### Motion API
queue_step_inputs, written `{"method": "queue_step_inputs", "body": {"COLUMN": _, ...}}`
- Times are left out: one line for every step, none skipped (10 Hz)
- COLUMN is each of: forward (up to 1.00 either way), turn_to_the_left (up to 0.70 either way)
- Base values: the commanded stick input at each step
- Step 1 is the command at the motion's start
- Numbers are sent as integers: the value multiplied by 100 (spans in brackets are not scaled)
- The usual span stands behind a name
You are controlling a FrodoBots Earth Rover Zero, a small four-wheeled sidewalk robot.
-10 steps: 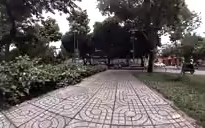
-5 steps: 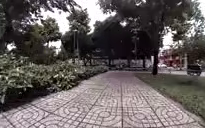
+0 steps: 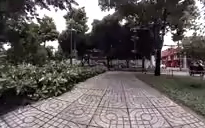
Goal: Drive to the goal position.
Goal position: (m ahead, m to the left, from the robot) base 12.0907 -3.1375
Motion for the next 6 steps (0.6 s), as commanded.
{"method": "queue_step_inputs", "body": {"forward": 100, "turn_to_the_left": 0}}
{"method": "queue_step_inputs", "body": {"forward": 100, "turn_to_the_left": 0}}
{"method": "queue_step_inputs", "body": {"forward": 100, "turn_to_the_left": 0}}
{"method": "queue_step_inputs", "body": {"forward": 100, "turn_to_the_left": 0}}
{"method": "queue_step_inputs", "body": {"forward": 100, "turn_to_the_left": -15}}
{"method": "queue_step_inputs", "body": {"forward": 100, "turn_to_the_left": -27}}
